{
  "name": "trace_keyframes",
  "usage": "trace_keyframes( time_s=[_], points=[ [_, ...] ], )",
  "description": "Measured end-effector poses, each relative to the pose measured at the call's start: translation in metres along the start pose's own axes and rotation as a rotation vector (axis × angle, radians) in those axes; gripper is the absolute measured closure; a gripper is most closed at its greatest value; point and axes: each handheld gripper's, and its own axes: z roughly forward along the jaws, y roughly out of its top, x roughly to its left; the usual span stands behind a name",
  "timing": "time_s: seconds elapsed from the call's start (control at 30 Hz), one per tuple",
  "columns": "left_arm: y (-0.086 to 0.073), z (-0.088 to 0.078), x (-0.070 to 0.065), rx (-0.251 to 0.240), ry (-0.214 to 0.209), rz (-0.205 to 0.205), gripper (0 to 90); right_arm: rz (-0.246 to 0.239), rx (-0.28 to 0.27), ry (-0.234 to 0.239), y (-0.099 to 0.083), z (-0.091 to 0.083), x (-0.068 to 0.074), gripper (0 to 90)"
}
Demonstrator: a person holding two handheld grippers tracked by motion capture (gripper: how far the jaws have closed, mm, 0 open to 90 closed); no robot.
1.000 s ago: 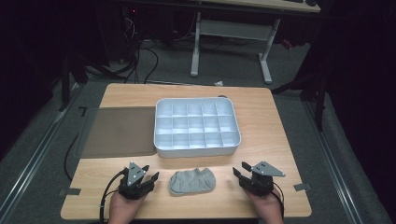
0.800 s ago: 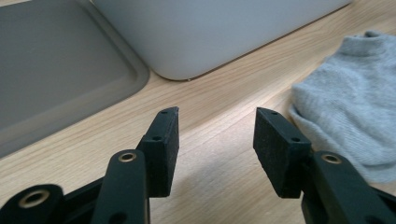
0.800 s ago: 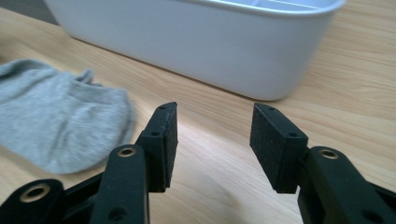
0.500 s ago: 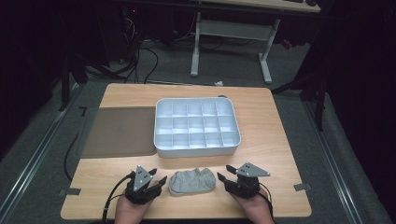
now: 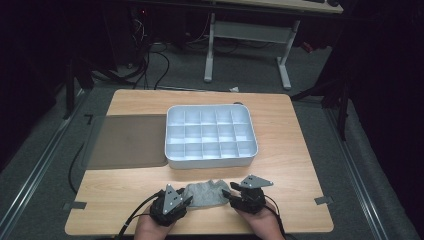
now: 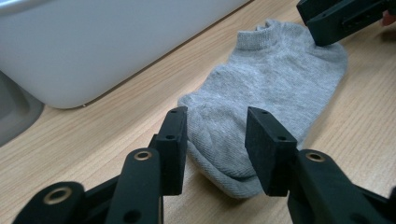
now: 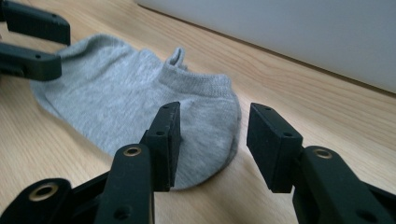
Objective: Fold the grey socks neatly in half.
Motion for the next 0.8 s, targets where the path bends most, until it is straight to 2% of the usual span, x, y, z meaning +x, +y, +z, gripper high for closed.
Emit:
trace_keyframes(
  time_s=[0.17,0.23,0.33,0.37,0.47,0.53,0.7,0.8],
  points=[
    [-0.001,0.001,0.002,0.012,0.002,-0.001,61.3,0.008,0.018,0.004,0.003,0.008,0.001,56.6],
    [-0.003,0.003,0.004,0.036,0.015,0.008,62.0,0.005,0.046,-0.021,0.003,0.013,0.003,57.5],
    [-0.004,0.003,0.006,0.048,0.028,0.012,61.9,0.006,0.044,-0.026,0.003,0.014,0.003,58.7],
    [-0.004,0.003,0.008,0.059,0.042,0.021,61.8,0.006,0.048,-0.026,0.003,0.014,0.004,64.9],
    [-0.005,0.003,0.009,0.06,0.046,0.02,61.8,0.012,0.054,0.001,0.003,0.013,0.004,74.3],
    [-0.005,0.003,0.008,0.058,0.055,0.031,61.8,0.012,0.054,0.011,0.002,0.013,0.005,77.2],
    [-0.006,0.002,0.009,0.062,0.071,0.039,61.7,0.006,0.055,0.03,0.001,0.013,0.005,80.6],
    [-0.005,0.001,0.01,0.06,0.075,0.029,57.9,0.009,0.056,0.038,0.001,0.012,0.004,81.4]
  ],
)
